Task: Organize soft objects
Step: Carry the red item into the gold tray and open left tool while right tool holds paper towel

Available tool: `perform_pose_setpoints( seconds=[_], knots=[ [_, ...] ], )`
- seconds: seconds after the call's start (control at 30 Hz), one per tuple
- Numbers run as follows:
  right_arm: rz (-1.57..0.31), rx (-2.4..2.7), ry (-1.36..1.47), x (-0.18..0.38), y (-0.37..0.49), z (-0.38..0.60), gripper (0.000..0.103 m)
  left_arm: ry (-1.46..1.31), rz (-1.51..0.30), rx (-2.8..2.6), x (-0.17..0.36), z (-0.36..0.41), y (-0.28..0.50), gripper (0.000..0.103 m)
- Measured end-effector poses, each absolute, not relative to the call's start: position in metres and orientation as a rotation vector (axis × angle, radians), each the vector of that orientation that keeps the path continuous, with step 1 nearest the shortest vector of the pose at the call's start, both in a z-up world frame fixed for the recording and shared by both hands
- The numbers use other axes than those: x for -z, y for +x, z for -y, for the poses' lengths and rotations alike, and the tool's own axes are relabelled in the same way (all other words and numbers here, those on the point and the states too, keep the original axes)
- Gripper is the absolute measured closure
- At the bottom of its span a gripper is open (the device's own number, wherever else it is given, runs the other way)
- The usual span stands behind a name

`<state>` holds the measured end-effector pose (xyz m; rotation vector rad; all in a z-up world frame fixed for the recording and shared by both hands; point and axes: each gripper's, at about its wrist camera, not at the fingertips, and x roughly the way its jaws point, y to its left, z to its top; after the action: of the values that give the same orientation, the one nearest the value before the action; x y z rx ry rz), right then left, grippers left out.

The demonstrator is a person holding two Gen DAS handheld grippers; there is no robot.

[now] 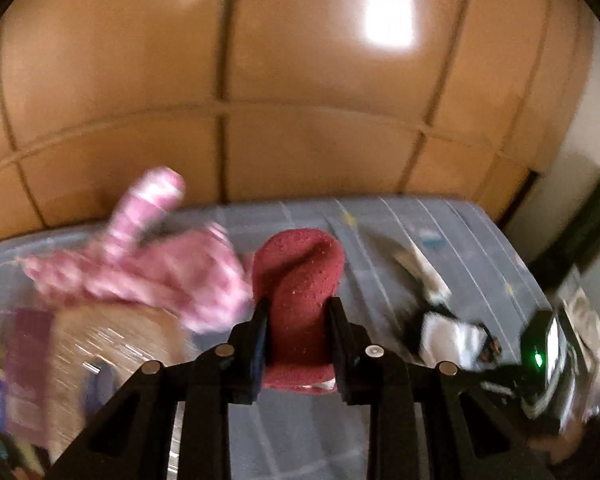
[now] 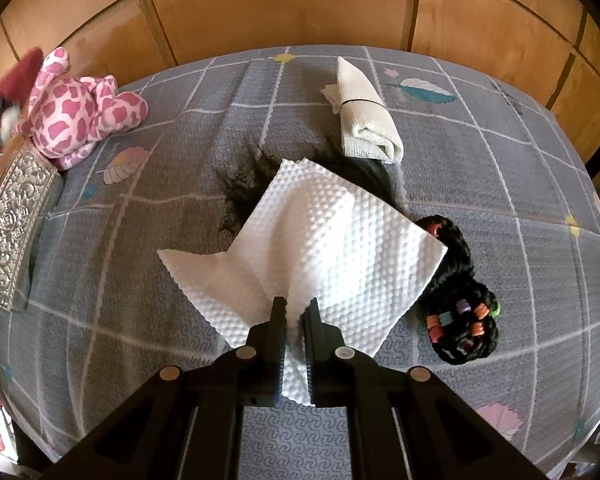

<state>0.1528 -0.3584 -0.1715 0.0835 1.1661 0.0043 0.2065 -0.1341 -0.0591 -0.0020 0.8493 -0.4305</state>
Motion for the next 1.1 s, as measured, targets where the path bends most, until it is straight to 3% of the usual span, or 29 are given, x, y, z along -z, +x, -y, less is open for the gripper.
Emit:
perform_pose_setpoints(
  seconds=[0.47, 1.1],
  knots=[
    [-1.16, -0.002, 0.045, 0.17, 0.152, 0.356, 0.096, -0.148, -0.764, 0.091, 0.016, -0.028, 0.243, 0.076],
    [-1.122, 0.025, -0.086, 0.17, 0.147, 0.34, 0.096, -0.318, -0.752, -0.218, 0.068, -0.212, 0.075, 0.075]
  ],
)
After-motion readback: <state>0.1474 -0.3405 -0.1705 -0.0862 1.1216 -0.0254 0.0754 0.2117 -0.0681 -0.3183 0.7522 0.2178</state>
